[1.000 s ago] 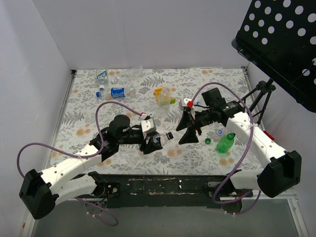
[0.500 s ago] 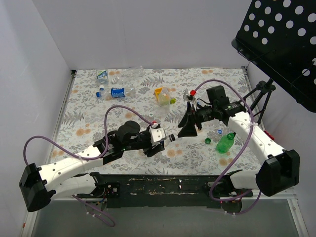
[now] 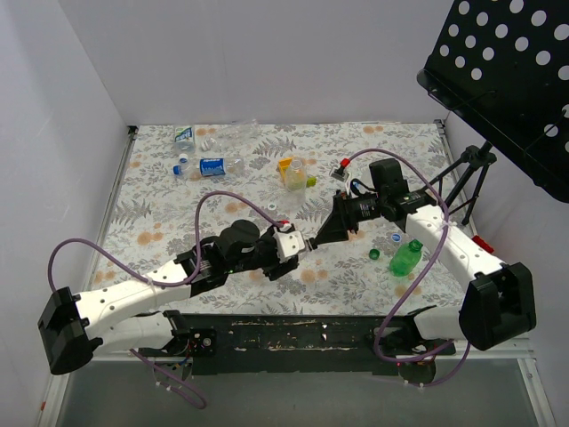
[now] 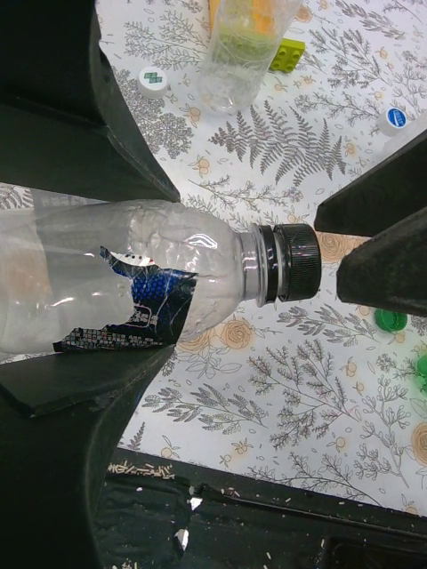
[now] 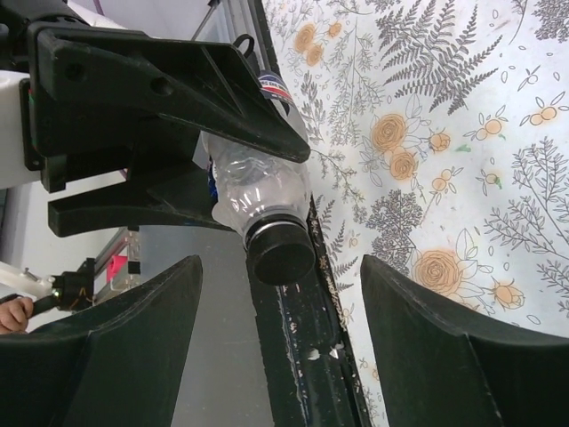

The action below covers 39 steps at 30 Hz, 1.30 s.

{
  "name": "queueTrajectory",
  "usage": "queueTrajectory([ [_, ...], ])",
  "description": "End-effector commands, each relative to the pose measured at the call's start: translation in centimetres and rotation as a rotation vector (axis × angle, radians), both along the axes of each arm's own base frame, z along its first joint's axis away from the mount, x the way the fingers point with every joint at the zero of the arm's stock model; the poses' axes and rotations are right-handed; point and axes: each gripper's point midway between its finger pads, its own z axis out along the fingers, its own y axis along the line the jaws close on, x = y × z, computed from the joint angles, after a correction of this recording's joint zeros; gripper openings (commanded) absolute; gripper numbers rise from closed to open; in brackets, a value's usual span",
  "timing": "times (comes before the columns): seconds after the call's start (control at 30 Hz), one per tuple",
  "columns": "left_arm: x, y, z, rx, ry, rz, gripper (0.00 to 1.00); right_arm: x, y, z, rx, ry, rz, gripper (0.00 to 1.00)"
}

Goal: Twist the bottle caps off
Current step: Unscrew the bottle cap from the plastic bottle.

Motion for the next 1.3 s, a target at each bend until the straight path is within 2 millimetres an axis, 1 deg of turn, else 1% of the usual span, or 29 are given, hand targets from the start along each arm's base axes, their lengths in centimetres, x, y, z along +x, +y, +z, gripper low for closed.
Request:
queueTrajectory([
  [0.0, 0.5, -0.9, 2.5, -0.056, -0.055, 0.006, 0.0, -0.1, 0.3, 1.1, 0.053, 0.027, 0.017, 0.79],
  [0.37, 0.5, -1.5, 2.8, -0.067, -0.063, -0.005, 0.0, -0.2, 0.5, 0.4, 0.059, 0.104, 0.016, 0.77],
  [0.53, 0.7, -1.5, 2.6, -0.065, -0.067, 0.007, 0.0, -0.5, 0.4, 0.0, 0.054, 0.12, 0.015, 0.72],
  [0.57, 0.7, -1.5, 2.6, -0.066, -0.069, 0.011, 0.0, -0.6, 0.5, 0.0, 0.054, 0.123, 0.019, 0.7],
  [0.63, 0.8, -1.5, 2.6, -0.065, -0.072, 0.015, 0.0, -0.7, 0.4, 0.0, 0.057, 0.13, 0.024, 0.6],
  [0.7, 0.9, -1.5, 2.6, -0.063, -0.073, 0.016, 0.0, -0.9, 0.4, 0.1, 0.066, 0.131, 0.035, 0.44],
  [0.77, 0.9, -1.5, 2.6, -0.063, -0.075, 0.015, 0.0, -1.0, 0.5, 0.3, 0.078, 0.125, 0.047, 0.27],
  [0.87, 0.7, -1.5, 2.5, -0.064, -0.074, 0.008, 0.0, -1.1, 0.5, 0.6, 0.093, 0.097, 0.065, 0.11],
  [0.97, 0.1, -1.4, 2.4, -0.074, -0.065, -0.018, 0.0, -1.4, 0.3, 1.0, 0.122, 0.021, 0.109, 0.02],
  [1.0, -0.3, -1.4, 2.5, -0.087, -0.059, -0.032, 0.0, -1.6, 0.3, 1.1, 0.134, -0.025, 0.132, 0.01],
  [1.03, -0.7, -1.3, 2.5, -0.103, -0.055, -0.044, 0.0, -1.9, 0.1, 1.4, 0.151, -0.059, 0.159, 0.01],
  [1.13, -1.8, -0.9, 2.8, -0.165, -0.006, -0.082, 0.0, -2.3, -0.2, 1.3, 0.155, -0.248, 0.221, 0.01],
  [1.27, -3.2, -0.4, 2.8, -0.223, 0.168, -0.191, 0.0, -3.1, 0.2, 1.0, 0.128, -0.472, 0.335, 0.01],
])
